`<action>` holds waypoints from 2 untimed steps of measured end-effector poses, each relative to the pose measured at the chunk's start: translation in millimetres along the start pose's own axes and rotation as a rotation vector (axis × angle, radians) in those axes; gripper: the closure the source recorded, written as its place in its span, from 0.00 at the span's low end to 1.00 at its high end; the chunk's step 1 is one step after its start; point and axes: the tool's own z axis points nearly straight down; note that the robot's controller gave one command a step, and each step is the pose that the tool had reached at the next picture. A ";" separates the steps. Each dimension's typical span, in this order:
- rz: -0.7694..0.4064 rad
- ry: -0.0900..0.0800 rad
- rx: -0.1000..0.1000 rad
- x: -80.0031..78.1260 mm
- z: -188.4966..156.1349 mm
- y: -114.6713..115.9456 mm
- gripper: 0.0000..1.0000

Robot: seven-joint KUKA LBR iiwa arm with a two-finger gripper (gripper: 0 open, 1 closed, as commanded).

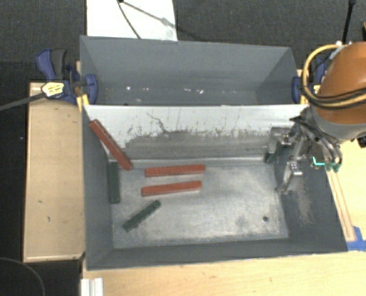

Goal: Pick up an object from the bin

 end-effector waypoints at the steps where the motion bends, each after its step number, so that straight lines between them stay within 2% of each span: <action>1: 0.205 0.000 0.000 -20.1 155.7 -63.3 0.00; 2: 0.340 0.000 -0.001 59.1 152.8 -66.7 0.00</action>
Offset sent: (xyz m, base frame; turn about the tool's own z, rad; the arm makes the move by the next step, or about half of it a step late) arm 0.0203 -0.0624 -0.1523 0.2041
